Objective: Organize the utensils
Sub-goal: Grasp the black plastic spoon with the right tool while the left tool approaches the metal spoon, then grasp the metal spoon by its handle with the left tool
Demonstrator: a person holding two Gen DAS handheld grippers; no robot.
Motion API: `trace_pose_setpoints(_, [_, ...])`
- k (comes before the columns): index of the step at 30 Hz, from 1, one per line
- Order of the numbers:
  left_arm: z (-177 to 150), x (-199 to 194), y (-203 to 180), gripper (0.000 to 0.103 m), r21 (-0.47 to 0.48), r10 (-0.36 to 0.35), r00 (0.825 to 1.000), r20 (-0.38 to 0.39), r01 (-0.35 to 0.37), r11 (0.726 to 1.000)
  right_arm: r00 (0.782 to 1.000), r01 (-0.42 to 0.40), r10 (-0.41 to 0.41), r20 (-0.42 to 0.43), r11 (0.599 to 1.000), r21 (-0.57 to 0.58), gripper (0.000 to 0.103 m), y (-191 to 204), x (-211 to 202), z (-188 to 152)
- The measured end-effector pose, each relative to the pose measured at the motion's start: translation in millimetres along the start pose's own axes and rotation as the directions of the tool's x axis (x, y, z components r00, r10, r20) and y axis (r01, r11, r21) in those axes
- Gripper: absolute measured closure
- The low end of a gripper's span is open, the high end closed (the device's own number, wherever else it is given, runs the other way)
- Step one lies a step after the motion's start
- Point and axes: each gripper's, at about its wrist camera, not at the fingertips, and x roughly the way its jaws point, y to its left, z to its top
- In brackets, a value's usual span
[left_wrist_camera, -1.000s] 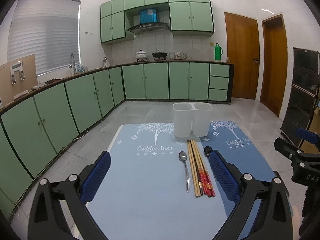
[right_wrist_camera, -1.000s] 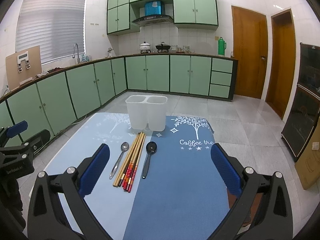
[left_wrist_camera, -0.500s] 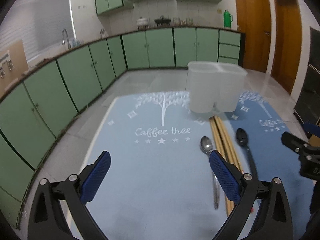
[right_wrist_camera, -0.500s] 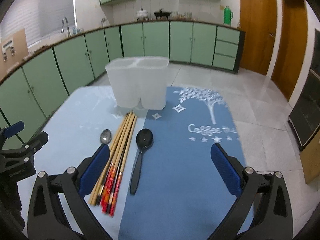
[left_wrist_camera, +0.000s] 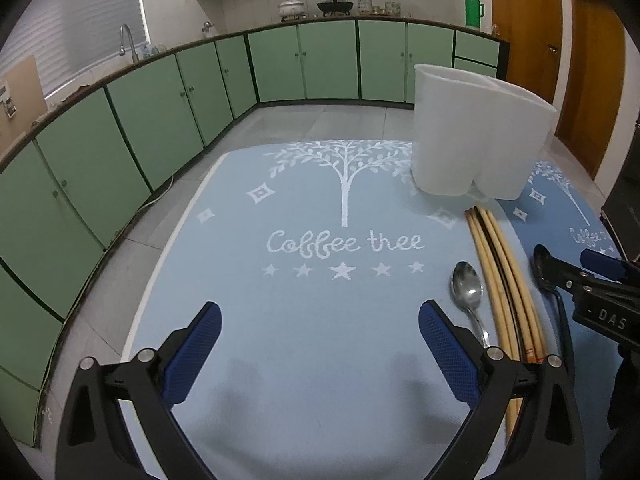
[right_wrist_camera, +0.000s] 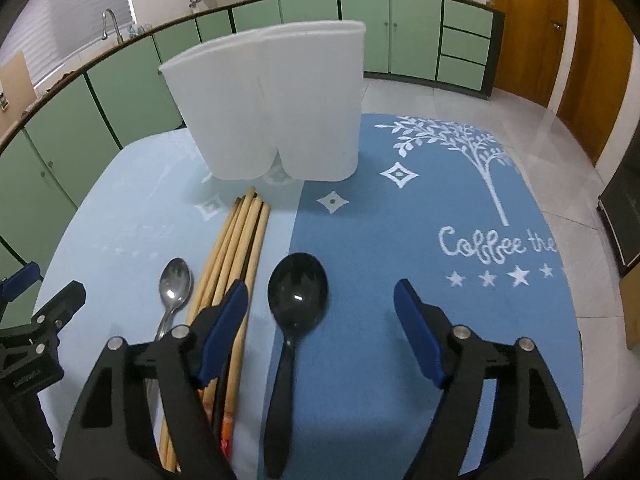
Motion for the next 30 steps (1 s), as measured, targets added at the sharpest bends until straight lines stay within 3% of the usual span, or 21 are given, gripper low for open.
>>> trace_pose_setpoints(5, [4.4, 5.3, -3.5, 0.006, 0.008, -0.022, 1.0, -0.009, 0.022, 1.0, 0.999, -0.013, 0.014, -0.044, 1.0, 0.026, 0.05, -1.2, 14.0, -1.6])
trace_pose_setpoints(9, [5.9, 8.1, -13.3, 0.006, 0.016, -0.052, 0.999, -0.017, 0.052, 0.998, 1.0, 0.006, -0.006, -0.029, 1.0, -0.004, 0.069, 3.9, 16.9, -0.3])
trace_pose_setpoints(17, [7.2, 20.5, -47.5, 0.006, 0.054, -0.115, 0.992, -0.048, 0.118, 0.992, 0.999, -0.012, 0.013, -0.039, 1.0, 0.025, 0.07, -20.5, 10.2, 2.4])
trace_pose_setpoints(30, [22.9, 60.1, -74.1, 0.006, 0.051, -0.07, 0.99, -0.124, 0.076, 0.996, 0.999, -0.011, 0.01, -0.037, 1.0, -0.007, 0.069, -29.2, 9.8, -0.2])
